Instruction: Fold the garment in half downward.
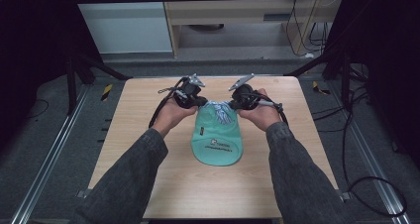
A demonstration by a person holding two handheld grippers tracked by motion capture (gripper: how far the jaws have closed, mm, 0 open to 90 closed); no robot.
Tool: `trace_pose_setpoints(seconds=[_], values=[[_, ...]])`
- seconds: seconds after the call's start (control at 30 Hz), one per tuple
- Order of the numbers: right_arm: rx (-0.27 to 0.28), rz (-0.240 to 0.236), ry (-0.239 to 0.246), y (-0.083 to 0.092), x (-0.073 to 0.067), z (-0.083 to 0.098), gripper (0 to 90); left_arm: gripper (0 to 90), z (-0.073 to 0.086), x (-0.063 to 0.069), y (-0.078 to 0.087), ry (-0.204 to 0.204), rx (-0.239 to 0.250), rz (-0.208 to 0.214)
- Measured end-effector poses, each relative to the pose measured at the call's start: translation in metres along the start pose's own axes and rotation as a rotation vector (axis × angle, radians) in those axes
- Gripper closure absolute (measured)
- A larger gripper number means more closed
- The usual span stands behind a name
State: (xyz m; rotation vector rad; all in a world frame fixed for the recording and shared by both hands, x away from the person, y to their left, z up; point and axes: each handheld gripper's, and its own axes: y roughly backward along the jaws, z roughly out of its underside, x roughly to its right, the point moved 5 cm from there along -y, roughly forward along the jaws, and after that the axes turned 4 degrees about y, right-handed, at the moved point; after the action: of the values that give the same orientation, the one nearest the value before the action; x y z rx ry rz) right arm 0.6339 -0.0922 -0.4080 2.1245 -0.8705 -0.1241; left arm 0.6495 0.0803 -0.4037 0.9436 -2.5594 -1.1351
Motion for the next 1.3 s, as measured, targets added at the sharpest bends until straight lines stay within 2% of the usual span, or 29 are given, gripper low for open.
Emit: trace_pose_setpoints(seconds=[0.33,0.53,0.77,1.07,1.27,1.3], values=[[0.006,0.004,0.015,0.004,-0.008,0.006,84.9,85.6,0.003,0.007,0.002,-0.013,0.012,-0.01],[0.011,0.015,0.011,0.006,-0.002,0.002,85.0,85.6,-0.007,0.003,0.003,-0.012,0.023,-0.016],[0.001,0.015,0.022,0.005,0.0,0.004,85.0,85.5,-0.004,0.008,0.003,-0.024,0.021,-0.014],[0.007,0.007,0.029,0.01,-0.013,0.012,84.9,85.5,0.008,0.021,0.011,-0.05,0.029,-0.013],[0.017,0.01,0.037,0.017,-0.03,0.025,85.0,85.5,0.017,0.035,0.016,-0.062,0.032,-0.017],[0.015,0.013,0.042,0.018,-0.033,0.027,84.9,85.5,0.021,0.04,0.019,-0.071,0.035,-0.021]])
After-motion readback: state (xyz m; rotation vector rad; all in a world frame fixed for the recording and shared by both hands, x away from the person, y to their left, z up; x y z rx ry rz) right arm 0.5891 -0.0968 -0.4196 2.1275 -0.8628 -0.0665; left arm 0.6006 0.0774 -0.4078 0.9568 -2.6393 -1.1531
